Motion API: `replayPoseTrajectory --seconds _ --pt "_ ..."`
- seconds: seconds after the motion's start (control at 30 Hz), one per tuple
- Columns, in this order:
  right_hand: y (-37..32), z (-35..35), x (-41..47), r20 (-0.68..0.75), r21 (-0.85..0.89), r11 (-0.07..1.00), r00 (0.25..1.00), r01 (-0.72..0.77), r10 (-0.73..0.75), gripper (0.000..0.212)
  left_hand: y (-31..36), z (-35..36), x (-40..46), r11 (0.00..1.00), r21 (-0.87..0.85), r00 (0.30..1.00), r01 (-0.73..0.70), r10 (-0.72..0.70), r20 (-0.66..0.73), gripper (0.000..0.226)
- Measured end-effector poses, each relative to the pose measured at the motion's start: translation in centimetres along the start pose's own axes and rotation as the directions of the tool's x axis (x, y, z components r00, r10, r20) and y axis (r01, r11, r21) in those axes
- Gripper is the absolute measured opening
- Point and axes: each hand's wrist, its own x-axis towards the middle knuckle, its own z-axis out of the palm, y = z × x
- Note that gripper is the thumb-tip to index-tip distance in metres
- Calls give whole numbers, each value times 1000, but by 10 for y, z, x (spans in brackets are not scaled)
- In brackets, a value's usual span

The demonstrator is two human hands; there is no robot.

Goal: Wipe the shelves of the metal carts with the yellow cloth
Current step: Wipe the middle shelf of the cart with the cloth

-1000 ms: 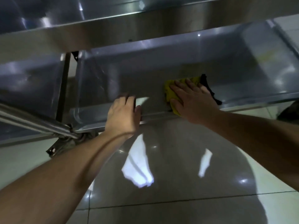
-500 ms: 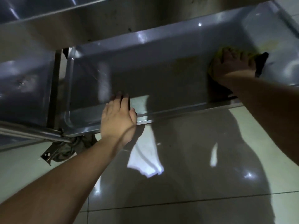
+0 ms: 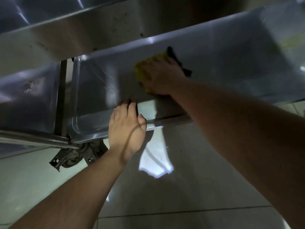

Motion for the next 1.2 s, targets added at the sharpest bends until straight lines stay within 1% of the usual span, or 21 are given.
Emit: replayPoseTrajectory --seconds 0.07,0.1,0.17,0.23,0.27,0.3,0.33,0.37,0.43,0.5,0.57,0.63,0.73,0.83,0.9,0.97,1.1,1.2 --pt "48 -9 3 -40 34 979 979 -200 201 63 0 0 1 1000 -8 1000 -5 5 -4 55" --pt "74 -15 1 -56 41 953 951 -301 303 64 0 0 1 1000 -8 1000 -3 3 -2 57" --pt "123 -24 -5 -54 73 867 866 -492 496 69 2 0 2 1000 2 1000 0 0 0 59" --pt "143 -27 -7 -18 104 787 790 -608 613 72 2 0 2 1000 6 1000 13 -13 1 60" --pt "141 -26 -5 -11 111 771 775 -627 632 73 2 0 2 1000 3 1000 21 -21 2 60" --pt "131 -25 -2 -7 119 773 778 -623 628 74 3 0 2 1000 0 1000 26 -26 4 61" --pt "115 -23 2 3 127 796 803 -592 596 75 3 0 2 1000 -2 1000 27 -27 8 61" --pt "94 -22 7 17 130 835 843 -535 537 74 3 0 2 1000 -1 1000 26 -25 13 61" --pt "45 -13 16 22 111 918 925 -380 380 71 3 0 2 1000 -2 1000 19 -19 15 60" --pt "-6 -1 21 34 78 977 980 -200 198 67 2 0 2 1000 -12 1000 17 -17 14 60" --pt "-38 7 20 75 39 998 996 -42 39 63 2 0 2 1000 -15 1000 22 -22 17 60" --pt "-42 10 13 81 36 999 997 13 -16 61 2 -1 2 1000 -17 999 26 -26 29 60" --pt "-25 9 -11 42 41 999 999 8 -9 61 2 -1 3 999 -33 998 32 -30 49 59" --pt "-1 10 -60 13 3 999 999 34 -34 61 1 -2 3 998 -50 998 25 -22 58 60" --pt "17 11 -98 3 -32 998 999 50 -50 64 0 -5 4 998 -57 997 7 -3 73 60" --pt "41 14 -132 -29 -92 995 999 28 -30 65 0 -7 5 998 -60 996 -6 11 85 61" --pt "116 7 -172 -77 -119 979 985 -164 155 64 2 -11 7 999 -29 995 -23 26 94 59" --pt "164 -6 -179 -116 -79 930 930 -360 350 63 7 -13 7 1000 -19 995 9 -7 103 54"
